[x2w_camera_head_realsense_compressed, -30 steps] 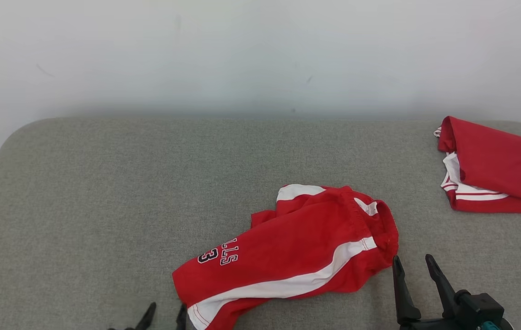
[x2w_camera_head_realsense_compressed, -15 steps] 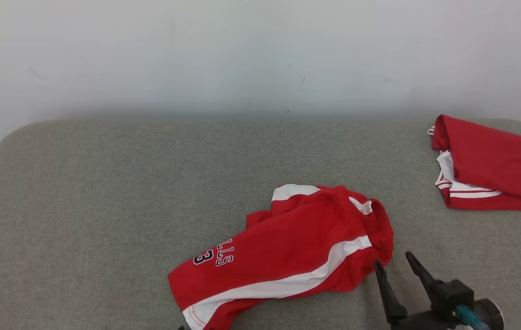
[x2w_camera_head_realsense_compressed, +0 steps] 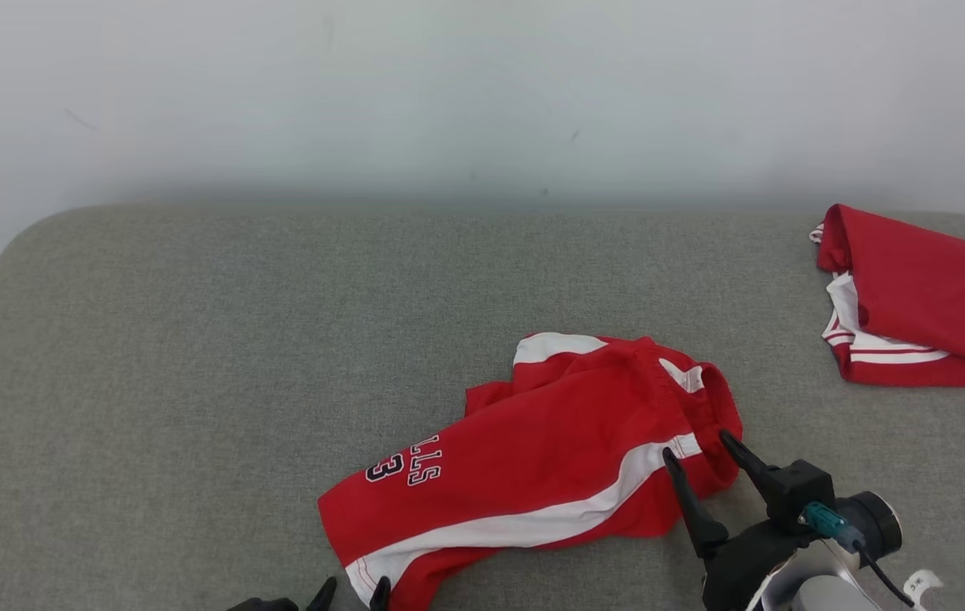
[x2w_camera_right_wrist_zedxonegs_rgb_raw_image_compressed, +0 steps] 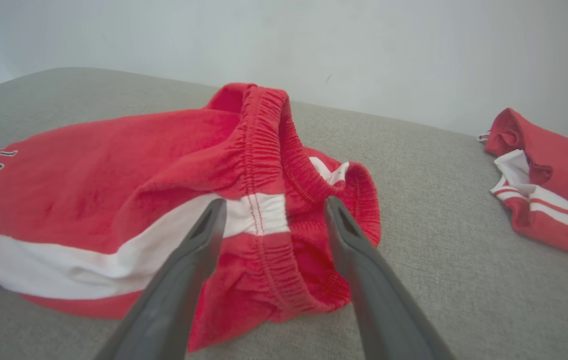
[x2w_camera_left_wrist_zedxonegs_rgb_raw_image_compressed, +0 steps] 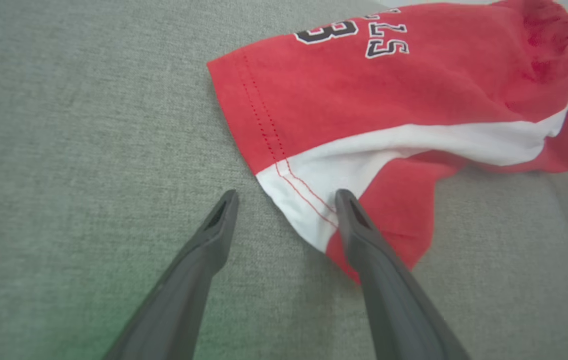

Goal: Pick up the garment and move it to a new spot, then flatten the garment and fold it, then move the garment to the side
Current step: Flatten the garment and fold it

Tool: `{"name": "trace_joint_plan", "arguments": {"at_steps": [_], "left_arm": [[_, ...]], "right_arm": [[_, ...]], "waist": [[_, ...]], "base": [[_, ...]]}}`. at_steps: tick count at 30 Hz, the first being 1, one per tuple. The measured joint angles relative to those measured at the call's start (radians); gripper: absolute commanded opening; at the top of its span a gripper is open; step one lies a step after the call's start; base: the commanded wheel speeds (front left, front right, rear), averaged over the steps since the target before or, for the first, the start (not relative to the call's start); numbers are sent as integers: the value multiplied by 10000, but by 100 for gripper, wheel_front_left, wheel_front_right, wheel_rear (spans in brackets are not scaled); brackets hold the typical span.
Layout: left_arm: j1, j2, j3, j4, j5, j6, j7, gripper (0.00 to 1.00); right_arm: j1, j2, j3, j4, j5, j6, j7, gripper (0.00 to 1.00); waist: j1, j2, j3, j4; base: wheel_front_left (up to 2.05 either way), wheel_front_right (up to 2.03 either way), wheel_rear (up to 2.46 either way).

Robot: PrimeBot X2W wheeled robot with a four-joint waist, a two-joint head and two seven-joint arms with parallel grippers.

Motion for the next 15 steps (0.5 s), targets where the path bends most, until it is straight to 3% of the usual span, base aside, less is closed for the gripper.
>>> {"name": "trace_joint_plan", "arguments": {"at_steps": [5,6,7,8,9,11,15], "left_arm": [[-343,-79,-290,456,-663,-6,-2,100],[-469,-127,-401,616,-1072,-10,42,100],[-469,-127,-401,616,-1072,-10,42,82],[-505,-153,-468,679,-1300,-8,82,45],[-560,-157,-550,738,-1404,-6,88,28],[-639,-136,-662,754,-1720,0,88,0],[-641,-115,-918,736,-2140,0,71,0]], "right_arm": [[-478,-119,531,750,236,0,2,100],[-658,-150,709,1072,437,0,2,95],[-658,-150,709,1072,437,0,2,56],[-740,-165,802,1212,539,2,2,26],[-792,-184,876,1277,604,0,2,4],[-880,-203,1020,1390,736,0,2,0],[-957,-249,1168,1252,922,0,2,0]], "waist": [[0,0,145,85],[0,0,172,126],[0,0,172,126],[0,0,178,146],[0,-1,181,164],[0,0,173,184],[0,0,102,178]], "base": [[0,0,0],[0,0,0],[0,0,0],[0,0,0],[0,0,0],[0,0,0],[0,0,0]]}}
